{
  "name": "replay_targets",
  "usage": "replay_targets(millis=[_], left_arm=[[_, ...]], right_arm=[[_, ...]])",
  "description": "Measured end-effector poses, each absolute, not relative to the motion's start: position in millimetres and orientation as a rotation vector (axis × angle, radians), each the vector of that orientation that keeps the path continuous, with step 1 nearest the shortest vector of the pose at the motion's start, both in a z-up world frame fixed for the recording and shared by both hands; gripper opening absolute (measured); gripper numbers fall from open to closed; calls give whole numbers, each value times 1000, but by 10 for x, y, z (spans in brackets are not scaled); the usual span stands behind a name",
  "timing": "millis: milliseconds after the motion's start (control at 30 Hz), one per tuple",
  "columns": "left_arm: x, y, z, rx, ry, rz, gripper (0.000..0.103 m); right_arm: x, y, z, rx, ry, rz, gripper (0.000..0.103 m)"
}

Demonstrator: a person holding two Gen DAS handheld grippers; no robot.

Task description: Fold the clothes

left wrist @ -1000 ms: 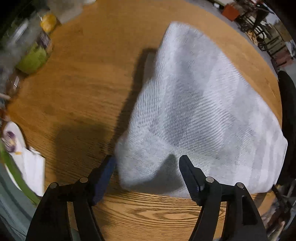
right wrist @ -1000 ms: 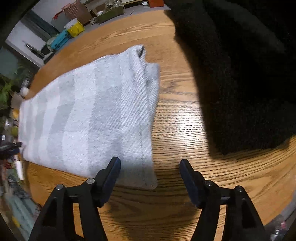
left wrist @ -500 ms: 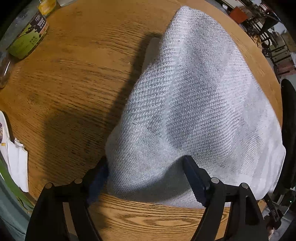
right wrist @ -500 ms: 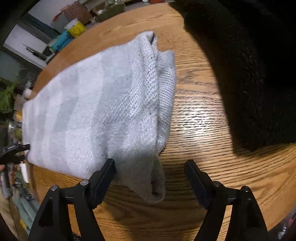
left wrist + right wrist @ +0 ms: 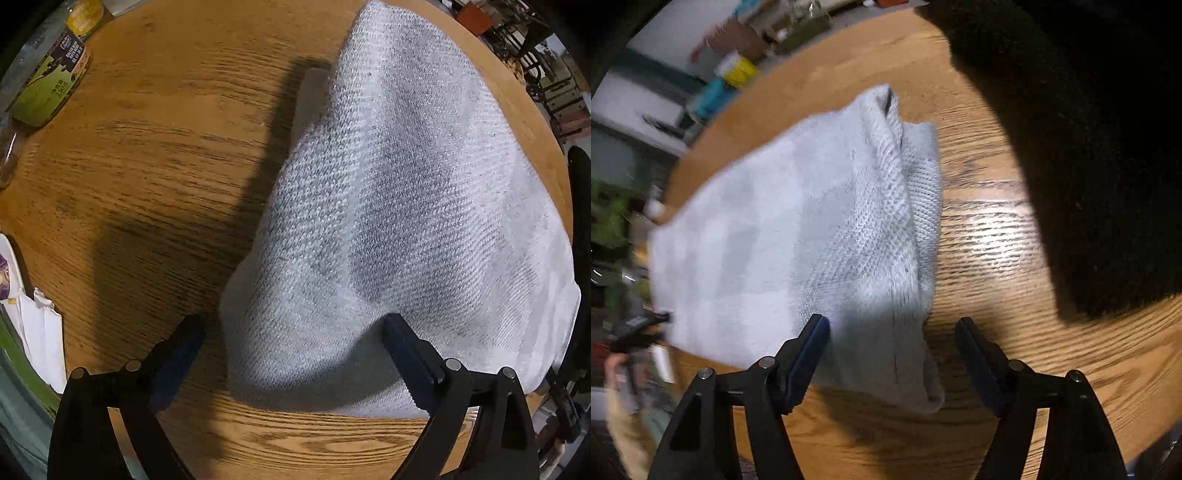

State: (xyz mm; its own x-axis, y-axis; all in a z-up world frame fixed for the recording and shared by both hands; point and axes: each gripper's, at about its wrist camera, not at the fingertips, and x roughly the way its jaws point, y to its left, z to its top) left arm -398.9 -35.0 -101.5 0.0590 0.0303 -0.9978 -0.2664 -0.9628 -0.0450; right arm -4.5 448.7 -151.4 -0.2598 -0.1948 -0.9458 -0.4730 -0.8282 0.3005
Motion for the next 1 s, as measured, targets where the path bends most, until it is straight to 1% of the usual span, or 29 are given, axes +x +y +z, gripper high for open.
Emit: replay_targets(millis=[33,67,100,133,200,267,367,433,533,600,767,900,967,1000], left_arm=[[-4002,-333,-1012,-2105,247,1991,84],[-4015,-315,-1010,-2094,253,1980,72],[-4028,-297,-1007,-2083,259,1969,53],[-4041,-279,-1004,-2072,265,1958,48],[-3988,-193,-1024,-2023,389,1969,42],[-3970,-201,-1053,-2013,410,1995,39],[-3887,-291,-1098,-1996,458,2033,36],[-3812,-415,-1120,-2031,466,2032,27],[-3648,-589,-1181,-2039,531,2021,24],[-3447,-812,-1186,-2029,541,2013,23],[-3037,-1368,-1279,-2019,449,1918,23],[-2618,-1853,-1314,-2013,338,1824,23],[-2397,-2012,-1284,-2013,299,1811,23],[-2380,-2015,-1290,-2010,311,1830,23]], right_arm=[[-113,4437,-1531,-1799,800,2197,74],[-171,4400,-1551,-1811,795,2191,70],[-202,4386,-1565,-1815,818,2195,65],[-218,4375,-1563,-1817,823,2210,60],[-244,4329,-1539,-1827,774,2253,52],[-229,4264,-1515,-1828,706,2282,44],[-163,4004,-1474,-1819,566,2306,39],[-152,3837,-1441,-1817,488,2289,36],[-124,3687,-1398,-1860,406,2264,33],[-16,3662,-1394,-1894,429,2274,32],[537,3741,-1433,-1919,611,2331,31],[1031,3767,-1487,-1908,713,2389,32],[1205,3775,-1512,-1896,771,2410,32],[1226,3770,-1517,-1886,781,2415,32]])
